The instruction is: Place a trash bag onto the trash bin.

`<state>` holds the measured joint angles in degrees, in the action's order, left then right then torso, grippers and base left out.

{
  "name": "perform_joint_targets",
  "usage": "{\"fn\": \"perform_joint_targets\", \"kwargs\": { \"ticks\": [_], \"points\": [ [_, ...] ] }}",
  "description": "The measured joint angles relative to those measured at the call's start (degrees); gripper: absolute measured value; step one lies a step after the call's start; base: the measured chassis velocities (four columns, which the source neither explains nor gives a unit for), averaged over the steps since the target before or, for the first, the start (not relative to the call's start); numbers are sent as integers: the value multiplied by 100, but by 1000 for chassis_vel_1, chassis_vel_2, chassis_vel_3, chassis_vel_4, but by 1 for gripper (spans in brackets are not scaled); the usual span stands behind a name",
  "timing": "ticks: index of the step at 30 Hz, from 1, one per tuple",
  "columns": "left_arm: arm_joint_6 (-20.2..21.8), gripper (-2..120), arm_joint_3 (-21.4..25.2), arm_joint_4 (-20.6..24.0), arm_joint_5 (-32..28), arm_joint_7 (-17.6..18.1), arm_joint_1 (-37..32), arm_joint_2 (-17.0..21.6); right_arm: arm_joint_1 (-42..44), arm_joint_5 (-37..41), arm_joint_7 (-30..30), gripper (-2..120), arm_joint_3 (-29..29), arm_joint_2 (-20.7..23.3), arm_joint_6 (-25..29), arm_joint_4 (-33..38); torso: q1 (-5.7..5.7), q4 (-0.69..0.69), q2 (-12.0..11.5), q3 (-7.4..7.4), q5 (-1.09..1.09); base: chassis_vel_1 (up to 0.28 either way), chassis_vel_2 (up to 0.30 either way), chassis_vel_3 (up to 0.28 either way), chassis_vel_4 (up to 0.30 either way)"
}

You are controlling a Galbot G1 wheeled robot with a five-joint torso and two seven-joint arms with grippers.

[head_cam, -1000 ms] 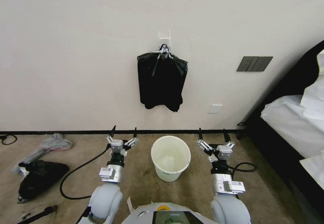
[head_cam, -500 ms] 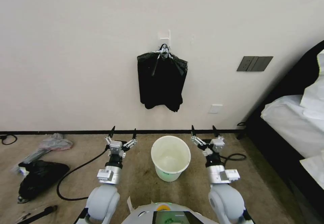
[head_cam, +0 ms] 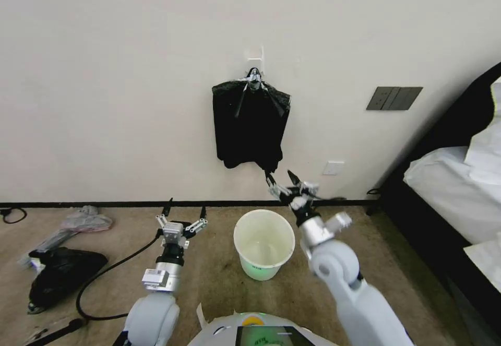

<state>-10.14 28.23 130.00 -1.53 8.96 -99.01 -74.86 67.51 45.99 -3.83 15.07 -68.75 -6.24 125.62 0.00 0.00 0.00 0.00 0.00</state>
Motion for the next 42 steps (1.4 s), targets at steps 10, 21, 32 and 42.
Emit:
{"fn": "perform_joint_targets", "kwargs": {
  "ticks": [10, 21, 32, 42],
  "points": [
    [-34, 100, 56, 21, 45, 6, -58, -131, -1256, 1459, -346, 100, -510, -248, -431, -315, 0, 0, 0, 0, -1, 0, 0, 0, 0],
    [-127, 100, 65, 17, 154, 14, -63, -274, -2961, 3213, -1119, 100, -532, -877, -286, -1690, -1, -1, 0, 0, -1, 0, 0, 0, 0],
    [-135, 100, 78, -65, 132, 18, 18, -244, -3838, 3536, -1280, 100, -514, -1467, -125, -2367, -1, 1, 0, 0, -1, 0, 0, 0, 0],
    [-148, 100, 51, 1, 120, 6, 21, -184, -4462, 3303, -1238, 100, -503, -1648, -101, -3023, 0, 0, 0, 0, 0, 0, 0, 0, 0]
  ]
}}
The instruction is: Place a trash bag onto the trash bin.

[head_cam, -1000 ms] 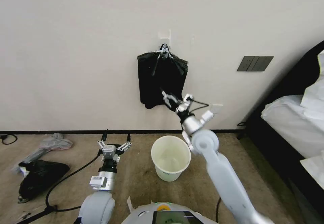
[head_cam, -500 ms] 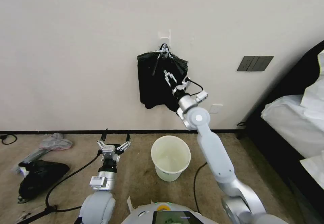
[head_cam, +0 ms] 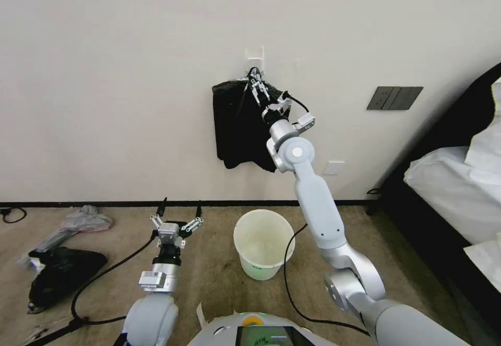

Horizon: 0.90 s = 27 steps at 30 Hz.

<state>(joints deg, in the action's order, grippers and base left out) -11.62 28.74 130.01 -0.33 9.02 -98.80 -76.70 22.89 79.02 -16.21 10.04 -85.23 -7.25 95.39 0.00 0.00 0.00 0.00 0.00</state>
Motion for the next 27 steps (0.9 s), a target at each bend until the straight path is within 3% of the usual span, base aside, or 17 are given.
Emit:
{"fn": "perform_joint_targets", "kwargs": {
  "ticks": [14, 19, 27],
  "points": [
    [0, 100, 43, 49, -9, -8, -39, 60, -175, -231, 172, 100, 93, -207, 43, -365, 0, 0, 0, 0, 0, 0, 0, 0, 0],
    [0, 100, 45, 49, -10, -7, -45, 45, -191, -231, 240, 93, 101, -190, 79, -374, 0, 0, 0, 0, 0, 0, 0, 0, 0],
    [0, 100, 72, 48, -22, -1, -34, 43, -170, -210, 303, 59, 129, -176, 121, -377, 0, 0, 0, 0, 0, 0, 0, 0, 0]
  ]
}}
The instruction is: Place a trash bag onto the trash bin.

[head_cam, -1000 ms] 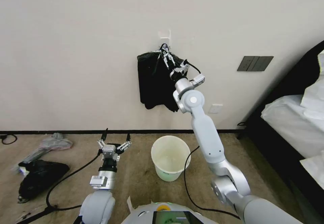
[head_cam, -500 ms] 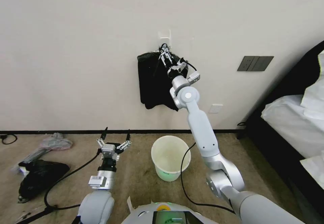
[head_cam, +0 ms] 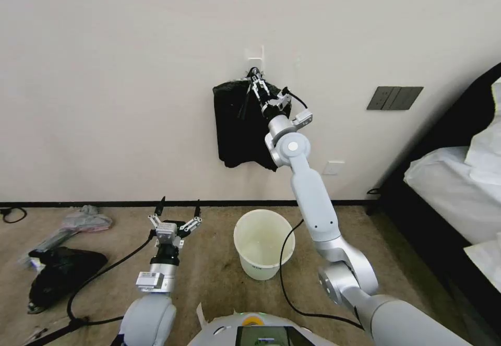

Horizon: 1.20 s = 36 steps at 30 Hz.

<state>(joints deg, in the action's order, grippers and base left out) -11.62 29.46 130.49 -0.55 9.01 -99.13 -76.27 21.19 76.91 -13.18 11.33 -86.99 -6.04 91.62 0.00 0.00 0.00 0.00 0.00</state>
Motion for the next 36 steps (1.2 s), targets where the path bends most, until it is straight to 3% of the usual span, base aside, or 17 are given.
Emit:
{"fn": "perform_joint_targets", "kwargs": {
  "ticks": [8, 11, 16, 27, 36],
  "points": [
    [0, 100, 0, 0, -1, 3, 5, -11, 43, 17, 37, 37, 3, -1, 10, 92, 0, 0, 0, 0, 0, 0, 0, 0, 0],
    [1, 100, 4, -5, -1, 5, 4, -11, 70, 20, 77, 19, -29, 37, 13, 134, 0, 0, 0, 0, 0, 0, 0, 0, 0],
    [2, 100, 15, -8, -2, 8, 1, -13, 71, 21, 107, 2, -37, 36, 15, 109, 0, 0, 0, 0, 0, 0, 0, 0, 0],
    [6, 100, 50, 17, -2, 12, -23, -8, 78, 28, 121, 0, -9, 59, 26, 198, 0, 0, 0, 0, 0, 0, 0, 0, 0],
    [16, 100, 31, 36, -4, 53, -21, -15, 573, -28, 142, 0, -132, 448, 24, 741, 0, -1, 0, 0, 1, 0, 0, 0, 0]
  ]
}}
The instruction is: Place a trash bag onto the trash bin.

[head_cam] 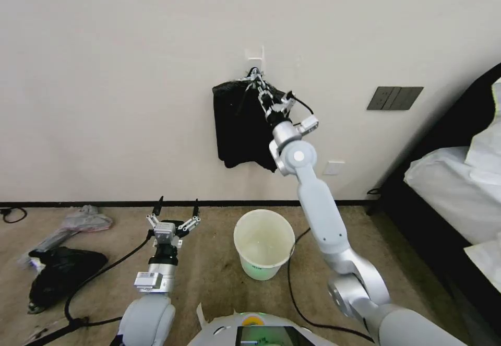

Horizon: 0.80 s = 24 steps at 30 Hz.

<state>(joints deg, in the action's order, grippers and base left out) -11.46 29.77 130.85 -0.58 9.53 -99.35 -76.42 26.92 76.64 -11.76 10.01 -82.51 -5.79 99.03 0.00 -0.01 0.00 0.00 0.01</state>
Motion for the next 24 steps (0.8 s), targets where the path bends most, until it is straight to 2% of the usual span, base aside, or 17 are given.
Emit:
{"fn": "perform_joint_targets", "kwargs": {
  "ticks": [10, 24],
  "points": [
    [8, 100, -44, 38, -3, -9, 0, -6, 809, -520, 56, 0, -267, 364, -33, 673, 0, 1, 0, 0, 0, 0, 0, 0, 0],
    [0, 100, -74, 70, -4, -22, -17, 32, 2024, -1728, 201, 0, -603, 863, -64, 1727, 1, 1, 0, 0, 0, 0, 0, 0, 0]
  ]
}}
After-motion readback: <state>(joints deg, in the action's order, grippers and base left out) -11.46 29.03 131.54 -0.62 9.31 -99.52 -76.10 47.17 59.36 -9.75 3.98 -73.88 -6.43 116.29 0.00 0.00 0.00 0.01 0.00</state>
